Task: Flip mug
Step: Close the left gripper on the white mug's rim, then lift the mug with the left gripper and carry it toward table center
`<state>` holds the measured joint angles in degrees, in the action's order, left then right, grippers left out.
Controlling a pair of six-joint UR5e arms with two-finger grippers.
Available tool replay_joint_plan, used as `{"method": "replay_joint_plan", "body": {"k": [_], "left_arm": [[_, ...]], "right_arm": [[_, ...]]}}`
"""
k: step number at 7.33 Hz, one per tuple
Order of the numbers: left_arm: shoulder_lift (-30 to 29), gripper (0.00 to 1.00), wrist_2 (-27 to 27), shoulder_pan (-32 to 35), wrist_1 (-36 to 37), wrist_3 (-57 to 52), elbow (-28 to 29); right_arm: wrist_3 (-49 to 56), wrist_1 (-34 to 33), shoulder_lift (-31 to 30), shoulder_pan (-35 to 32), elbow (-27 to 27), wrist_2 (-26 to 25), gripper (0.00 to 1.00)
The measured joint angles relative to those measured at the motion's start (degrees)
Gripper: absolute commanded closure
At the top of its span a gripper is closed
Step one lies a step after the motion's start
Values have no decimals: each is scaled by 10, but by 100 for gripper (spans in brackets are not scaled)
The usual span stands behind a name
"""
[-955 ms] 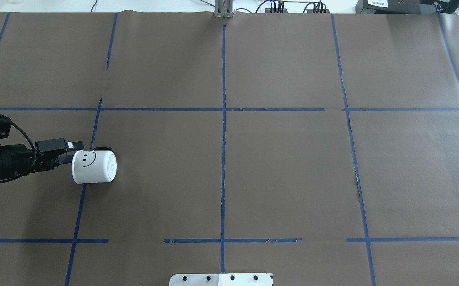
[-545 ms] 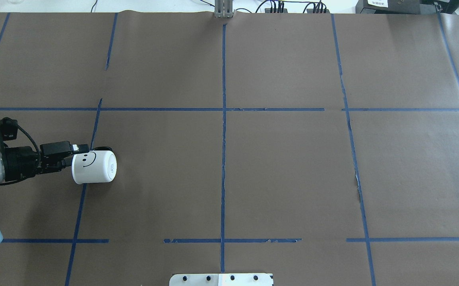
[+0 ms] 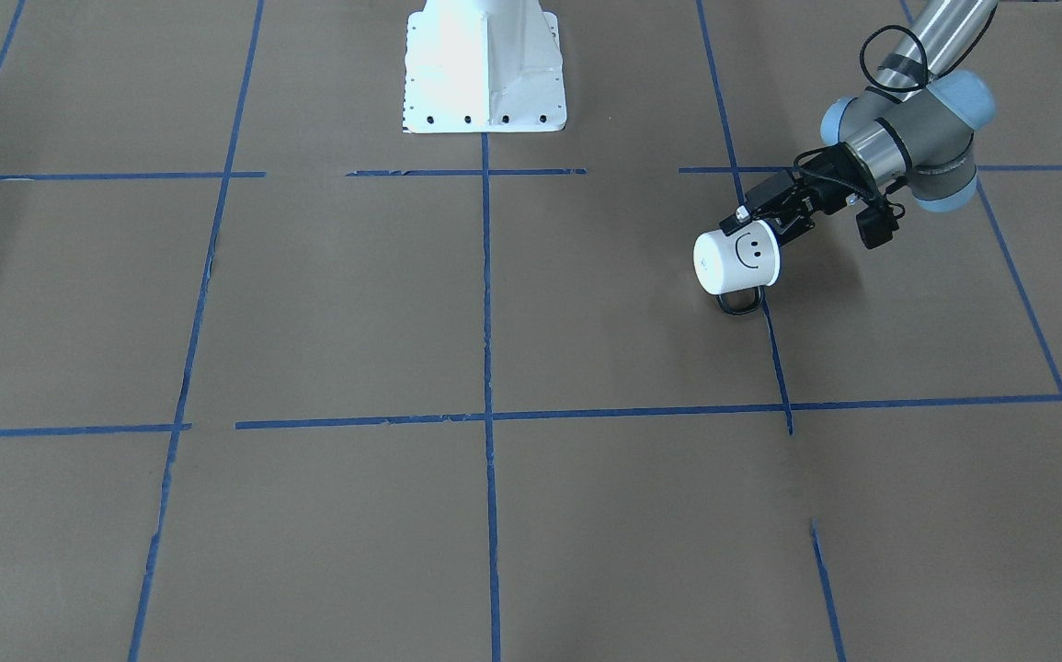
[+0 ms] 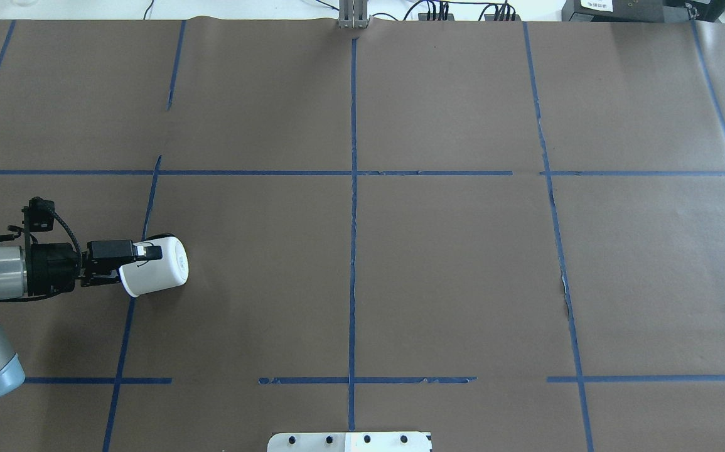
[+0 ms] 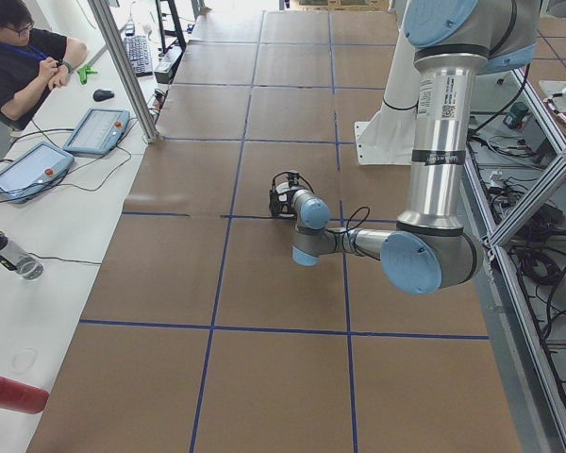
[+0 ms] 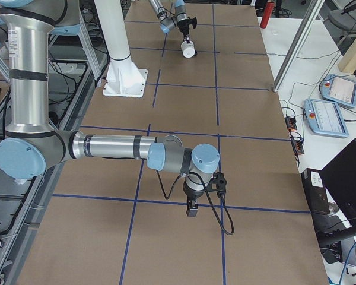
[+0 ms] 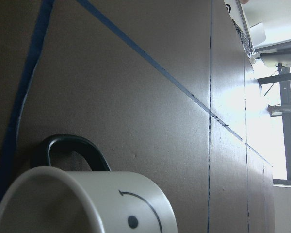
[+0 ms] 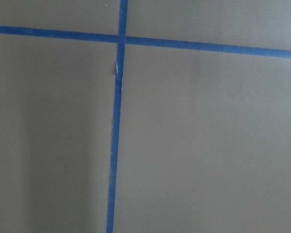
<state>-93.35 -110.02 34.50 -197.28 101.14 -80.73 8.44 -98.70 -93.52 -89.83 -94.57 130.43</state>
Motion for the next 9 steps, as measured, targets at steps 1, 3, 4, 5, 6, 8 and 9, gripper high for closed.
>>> {"method": "replay_joint_plan", "body": {"k": [1, 3, 4, 5, 6, 8, 9], "left_arm": [[-9, 100, -24, 1, 0, 12, -1], [-47, 100, -43, 7, 0, 53, -5], [-75, 100, -48, 14, 3, 78, -6], [-103, 100, -59, 25, 16, 93, -7], [-131, 100, -75, 37, 53, 100, -10], [-176, 100, -108, 48, 211, 101, -36], [-207, 100, -124, 51, 315, 98, -52]], "right_arm": [[0, 0, 0, 0, 0, 0, 0], [0, 0, 0, 0, 0, 0, 0], [0, 0, 0, 0, 0, 0, 0], [0, 0, 0, 0, 0, 0, 0], [0, 0, 0, 0, 0, 0, 0], [0, 0, 0, 0, 0, 0, 0], [0, 0, 0, 0, 0, 0, 0]]}}
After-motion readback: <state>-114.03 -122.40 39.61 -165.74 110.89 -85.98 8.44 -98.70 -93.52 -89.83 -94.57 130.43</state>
